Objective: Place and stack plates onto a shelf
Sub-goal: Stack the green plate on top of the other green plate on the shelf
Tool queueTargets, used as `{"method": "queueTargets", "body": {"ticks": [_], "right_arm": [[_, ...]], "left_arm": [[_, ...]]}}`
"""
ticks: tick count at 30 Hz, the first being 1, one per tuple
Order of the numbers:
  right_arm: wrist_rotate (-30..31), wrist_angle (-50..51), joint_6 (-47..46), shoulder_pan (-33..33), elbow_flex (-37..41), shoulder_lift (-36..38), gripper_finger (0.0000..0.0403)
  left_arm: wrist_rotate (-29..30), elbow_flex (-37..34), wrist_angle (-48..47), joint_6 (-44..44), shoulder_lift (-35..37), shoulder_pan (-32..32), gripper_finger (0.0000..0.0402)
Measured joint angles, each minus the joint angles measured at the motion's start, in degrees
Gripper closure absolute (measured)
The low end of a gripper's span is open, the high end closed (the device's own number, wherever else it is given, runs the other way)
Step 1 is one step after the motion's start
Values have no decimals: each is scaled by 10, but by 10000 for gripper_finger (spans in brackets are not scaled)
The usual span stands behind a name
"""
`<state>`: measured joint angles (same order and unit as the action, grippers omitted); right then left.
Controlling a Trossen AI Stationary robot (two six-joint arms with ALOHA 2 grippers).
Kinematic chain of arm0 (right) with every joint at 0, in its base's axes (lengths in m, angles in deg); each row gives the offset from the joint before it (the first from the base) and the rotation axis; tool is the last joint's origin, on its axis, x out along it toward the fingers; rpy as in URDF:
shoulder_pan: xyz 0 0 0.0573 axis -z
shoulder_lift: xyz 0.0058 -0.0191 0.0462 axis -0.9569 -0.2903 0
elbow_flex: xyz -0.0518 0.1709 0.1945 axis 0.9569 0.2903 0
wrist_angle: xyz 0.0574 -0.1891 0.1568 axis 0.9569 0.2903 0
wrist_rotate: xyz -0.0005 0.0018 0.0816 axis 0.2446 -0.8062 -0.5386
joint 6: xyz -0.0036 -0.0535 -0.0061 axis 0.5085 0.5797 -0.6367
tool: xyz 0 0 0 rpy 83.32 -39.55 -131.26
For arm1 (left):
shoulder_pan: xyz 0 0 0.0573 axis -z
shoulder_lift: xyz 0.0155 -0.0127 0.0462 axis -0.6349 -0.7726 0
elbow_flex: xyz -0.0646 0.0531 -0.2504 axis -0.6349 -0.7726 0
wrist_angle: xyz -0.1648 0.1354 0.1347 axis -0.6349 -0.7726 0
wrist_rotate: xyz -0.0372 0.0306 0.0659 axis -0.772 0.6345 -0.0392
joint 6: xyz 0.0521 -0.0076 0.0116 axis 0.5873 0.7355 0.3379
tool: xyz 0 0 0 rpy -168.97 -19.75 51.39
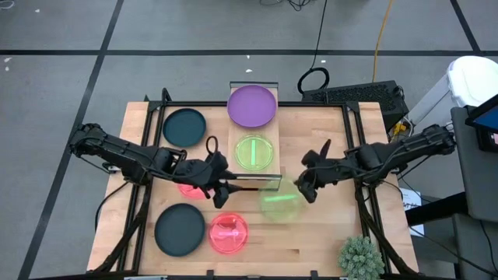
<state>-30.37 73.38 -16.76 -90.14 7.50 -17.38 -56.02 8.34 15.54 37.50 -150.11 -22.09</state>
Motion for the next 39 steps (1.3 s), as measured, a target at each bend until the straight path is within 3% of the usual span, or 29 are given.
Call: {"method": "queueTargets", "body": {"ticks": [9,17,25,33,39], "right_arm": [[205,-27,8,0,-25,0,403],[353,-147,124,0,-25,-4,403],[422,-215,213,2,-25,-4,403],[454,-235,238,2,-25,-4,403],[461,-235,244,2,-25,-4,403]], "left_arm": [[114,0,62,44,0,0,151],[231,0,86,46,0,-15,151],[263,0,196,107,0,-42,165],[274,0,205,120,0,-65,263],[274,0,205,126,0,-76,315]]}}
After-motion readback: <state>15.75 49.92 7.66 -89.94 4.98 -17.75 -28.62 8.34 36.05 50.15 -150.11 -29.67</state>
